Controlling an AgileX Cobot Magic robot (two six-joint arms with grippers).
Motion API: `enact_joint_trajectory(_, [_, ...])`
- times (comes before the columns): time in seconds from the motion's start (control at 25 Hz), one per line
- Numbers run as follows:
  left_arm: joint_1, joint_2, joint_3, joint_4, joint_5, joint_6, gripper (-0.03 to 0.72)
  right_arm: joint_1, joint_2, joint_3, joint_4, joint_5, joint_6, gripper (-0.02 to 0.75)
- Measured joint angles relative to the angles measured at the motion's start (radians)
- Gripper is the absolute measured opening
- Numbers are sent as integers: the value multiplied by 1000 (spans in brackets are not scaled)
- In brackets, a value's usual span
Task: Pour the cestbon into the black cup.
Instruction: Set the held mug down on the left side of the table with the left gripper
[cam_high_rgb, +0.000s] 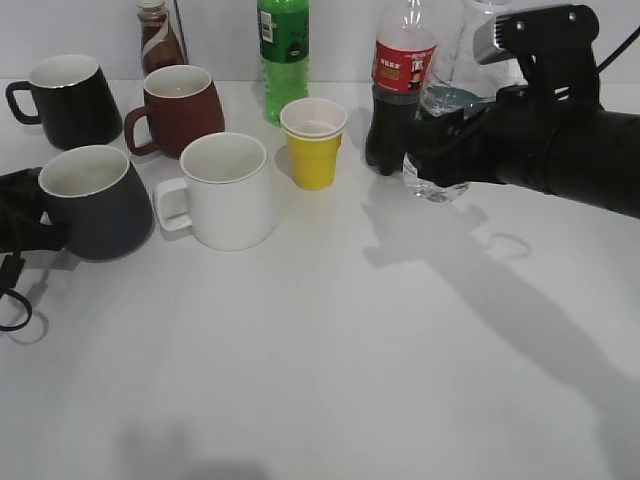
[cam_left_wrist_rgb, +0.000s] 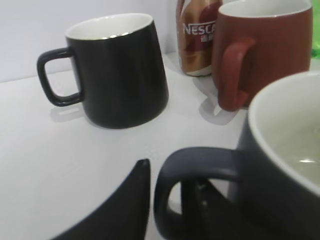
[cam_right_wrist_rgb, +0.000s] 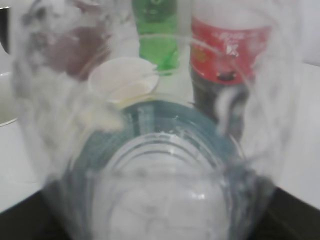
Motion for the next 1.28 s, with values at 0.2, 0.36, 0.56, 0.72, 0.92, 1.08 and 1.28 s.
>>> enact_joint_trajectory(0.2, [0, -23, 15, 10, 8, -3, 241, 0, 0, 0, 0, 0, 1, 468])
enact_joint_trajectory(0.36, [0, -65, 41, 15, 15, -3, 246, 0, 0, 0, 0, 0, 1, 468])
enact_joint_trajectory(0.56, [0, -107, 81, 16, 15, -3, 247, 0, 0, 0, 0, 0, 2, 468])
enact_joint_trajectory(0.72, [0, -144, 99, 15, 33, -3, 247, 0, 0, 0, 0, 0, 2, 468])
enact_joint_trajectory(0.92, [0, -180, 114, 16, 73, -3, 247, 0, 12, 0, 0, -1, -13, 468])
enact_joint_trajectory(1.08, [0, -214, 144, 16, 85, -3, 247, -9, 47, 9, 23, -35, -67, 468])
enact_joint_trajectory(1.28, [0, -283, 160, 20, 106, -3, 247, -37, 128, 59, 55, -158, -93, 468])
